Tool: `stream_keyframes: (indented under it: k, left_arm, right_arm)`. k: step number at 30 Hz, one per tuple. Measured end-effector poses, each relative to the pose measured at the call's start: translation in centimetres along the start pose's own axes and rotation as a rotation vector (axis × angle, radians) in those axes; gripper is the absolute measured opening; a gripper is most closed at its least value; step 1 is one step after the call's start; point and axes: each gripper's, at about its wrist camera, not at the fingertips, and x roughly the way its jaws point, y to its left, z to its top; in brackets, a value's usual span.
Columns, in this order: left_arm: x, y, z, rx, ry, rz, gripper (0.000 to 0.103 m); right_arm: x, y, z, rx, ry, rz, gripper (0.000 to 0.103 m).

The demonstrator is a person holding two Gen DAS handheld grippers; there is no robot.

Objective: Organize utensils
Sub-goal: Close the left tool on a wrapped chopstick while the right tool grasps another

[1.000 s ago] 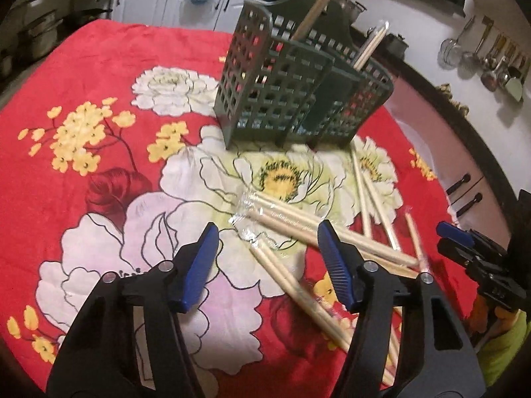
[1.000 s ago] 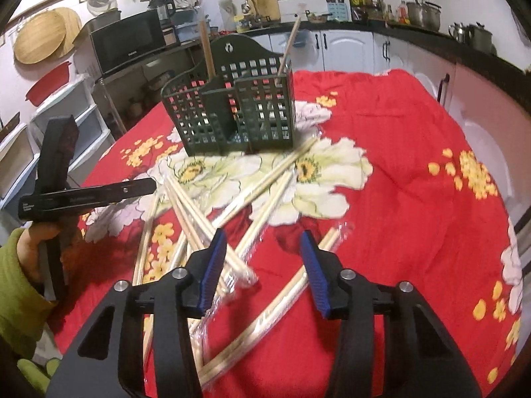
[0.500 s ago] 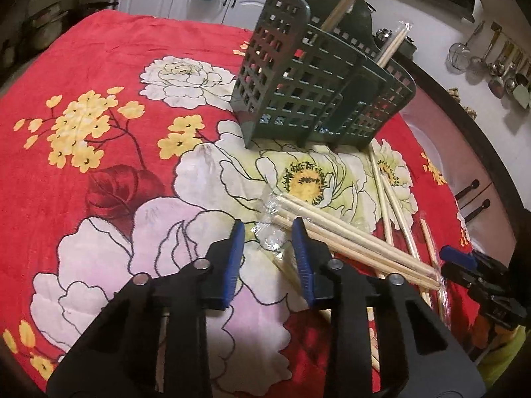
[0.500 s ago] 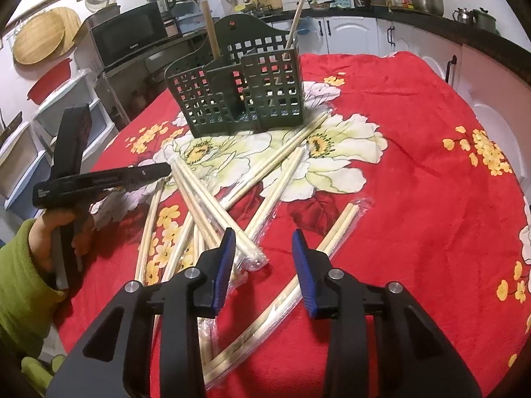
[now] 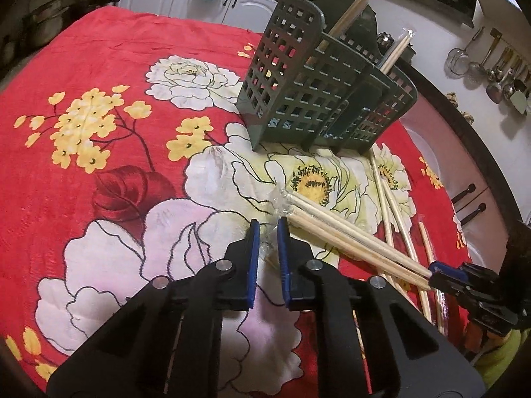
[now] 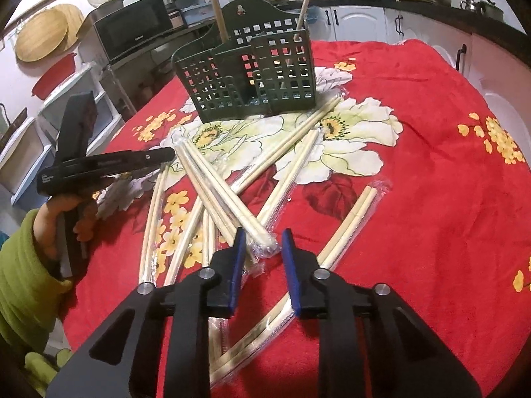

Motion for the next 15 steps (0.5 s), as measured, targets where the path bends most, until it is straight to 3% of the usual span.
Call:
stream_keyframes:
  k: [15]
  left_arm:
    - [-4.0,-2.8,1.3,0.060,-0.094,-0.059,0.005]
  right_arm:
    - [-3.0,-0.5,1.8,-0.003,-0.130,-0.021,0.006]
